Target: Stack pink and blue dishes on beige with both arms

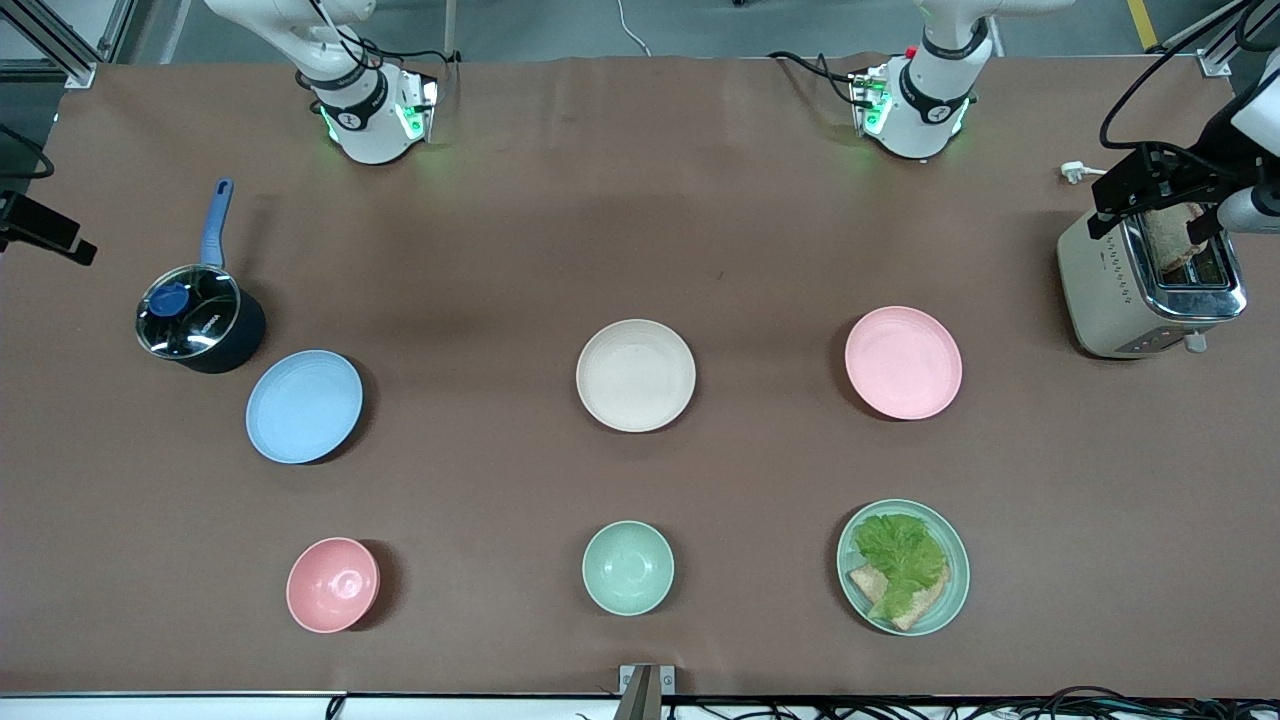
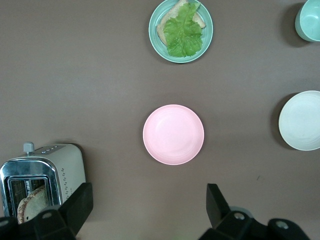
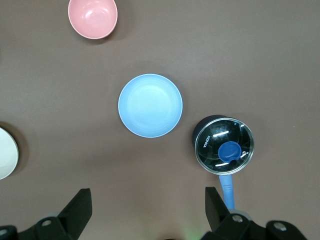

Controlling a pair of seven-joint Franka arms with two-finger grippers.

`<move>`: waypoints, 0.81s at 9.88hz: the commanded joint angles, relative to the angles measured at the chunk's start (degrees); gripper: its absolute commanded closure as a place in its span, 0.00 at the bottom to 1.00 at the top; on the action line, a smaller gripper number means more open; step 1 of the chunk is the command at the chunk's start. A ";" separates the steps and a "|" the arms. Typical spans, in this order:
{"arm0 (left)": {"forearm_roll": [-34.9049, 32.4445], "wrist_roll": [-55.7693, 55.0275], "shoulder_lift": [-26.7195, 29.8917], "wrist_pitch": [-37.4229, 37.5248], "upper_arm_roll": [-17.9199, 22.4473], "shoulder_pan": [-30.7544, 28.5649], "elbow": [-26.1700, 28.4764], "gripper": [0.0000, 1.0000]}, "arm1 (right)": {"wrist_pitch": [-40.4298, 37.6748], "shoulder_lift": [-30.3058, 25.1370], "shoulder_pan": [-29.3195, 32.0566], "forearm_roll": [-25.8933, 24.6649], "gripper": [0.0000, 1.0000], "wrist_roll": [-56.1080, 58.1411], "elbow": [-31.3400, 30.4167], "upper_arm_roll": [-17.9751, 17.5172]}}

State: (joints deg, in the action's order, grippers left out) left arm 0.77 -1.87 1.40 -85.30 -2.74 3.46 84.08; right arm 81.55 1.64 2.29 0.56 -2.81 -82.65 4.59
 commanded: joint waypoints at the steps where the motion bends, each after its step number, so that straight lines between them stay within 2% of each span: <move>1: -0.34 -0.32 0.45 0.49 0.02 0.32 1.97 0.00 | 0.45 -0.77 0.08 -1.26 0.00 0.88 -0.85 -0.28; 5: 1.51 0.91 -0.61 -0.12 2.20 0.41 2.92 0.00 | -0.25 -0.15 0.17 -1.00 0.00 0.96 -0.15 -0.29; 6: 2.56 1.17 -1.13 -3.34 3.61 0.32 6.06 0.02 | 0.27 0.28 0.43 -0.21 0.00 1.05 -0.32 -0.20; 8: 5.28 5.02 -1.84 -14.57 6.34 0.15 16.76 0.01 | 4.99 5.62 0.52 0.94 0.00 4.46 -1.02 -0.02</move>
State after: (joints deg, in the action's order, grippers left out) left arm 4.20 0.91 0.11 -93.47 2.13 3.45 92.38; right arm 83.61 3.42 2.32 0.75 -0.90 -83.30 4.64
